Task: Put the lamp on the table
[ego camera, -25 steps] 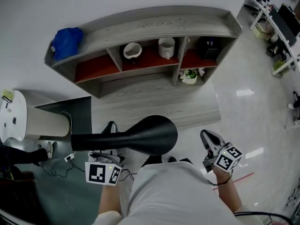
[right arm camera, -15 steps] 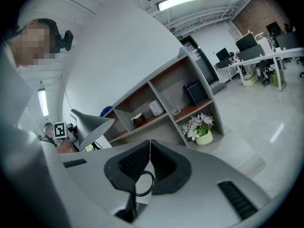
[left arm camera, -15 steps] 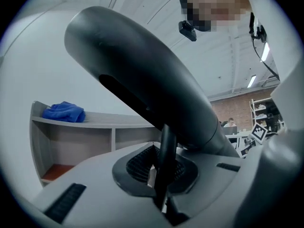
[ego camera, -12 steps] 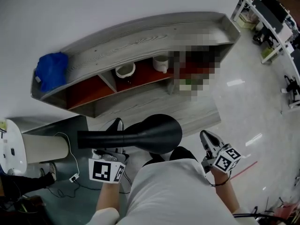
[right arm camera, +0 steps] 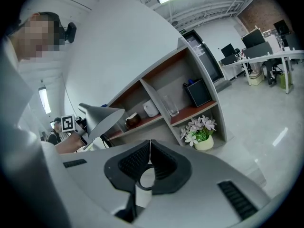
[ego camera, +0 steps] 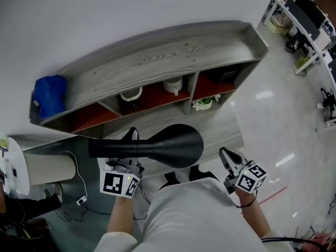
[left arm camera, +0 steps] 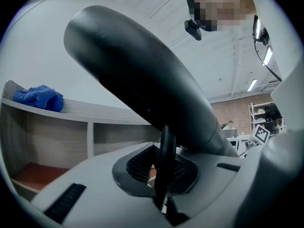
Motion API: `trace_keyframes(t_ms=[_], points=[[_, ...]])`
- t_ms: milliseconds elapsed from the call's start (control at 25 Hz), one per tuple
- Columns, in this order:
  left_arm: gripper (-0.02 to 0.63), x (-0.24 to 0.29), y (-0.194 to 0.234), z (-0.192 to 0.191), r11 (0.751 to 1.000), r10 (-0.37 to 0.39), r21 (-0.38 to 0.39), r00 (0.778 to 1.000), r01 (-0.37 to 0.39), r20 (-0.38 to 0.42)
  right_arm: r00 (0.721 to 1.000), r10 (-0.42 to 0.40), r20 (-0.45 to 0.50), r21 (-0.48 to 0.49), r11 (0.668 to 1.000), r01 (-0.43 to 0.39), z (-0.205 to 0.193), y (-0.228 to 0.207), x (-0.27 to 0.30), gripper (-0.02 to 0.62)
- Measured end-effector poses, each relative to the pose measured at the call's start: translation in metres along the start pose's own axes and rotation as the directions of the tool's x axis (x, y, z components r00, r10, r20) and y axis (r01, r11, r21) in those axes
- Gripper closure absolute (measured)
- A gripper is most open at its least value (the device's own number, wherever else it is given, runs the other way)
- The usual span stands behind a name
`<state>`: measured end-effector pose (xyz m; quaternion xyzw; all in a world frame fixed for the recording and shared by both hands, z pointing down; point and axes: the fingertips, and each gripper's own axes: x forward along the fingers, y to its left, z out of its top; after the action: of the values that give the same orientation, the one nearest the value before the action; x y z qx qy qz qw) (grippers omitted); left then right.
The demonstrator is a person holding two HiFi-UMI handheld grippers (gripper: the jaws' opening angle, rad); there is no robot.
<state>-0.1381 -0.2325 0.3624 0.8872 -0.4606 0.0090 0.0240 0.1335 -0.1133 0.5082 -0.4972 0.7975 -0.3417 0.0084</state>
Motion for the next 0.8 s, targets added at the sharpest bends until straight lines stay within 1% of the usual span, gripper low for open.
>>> trace_keyframes(t_ms=[120,280,600,800], points=[[0.603,0.019,-0.009,-0.008,1.000,0.026,-0.010,1.000,-0.027,-0.009,1.000,0.018,-0.016,-0.019,1.000,-0.018,0.012,-0.016,0.003,0.577],[0.603,0.039,-0.025,-0.027,0.998,0.052,-0.024,0.998,-0.053,-0.029,0.999,0.026,-0.021,-0.006,1.000,-0.026,0.022,-0.040,0.000,0.575],[0.603,0.078,-0.052,-0.069,0.997,0.063,-0.038,0.996,-0.066,-0.066,0.998,0.047,-0.052,-0.011,0.999,-0.047,0.034,-0.072,0.000,0.575],[0.603,0.099,-0.066,-0.081,0.998,0.058,-0.029,0.995,-0.061,-0.079,0.997,0.053,-0.063,-0.010,0.998,-0.054,0.041,-0.089,0.003,0.575]])
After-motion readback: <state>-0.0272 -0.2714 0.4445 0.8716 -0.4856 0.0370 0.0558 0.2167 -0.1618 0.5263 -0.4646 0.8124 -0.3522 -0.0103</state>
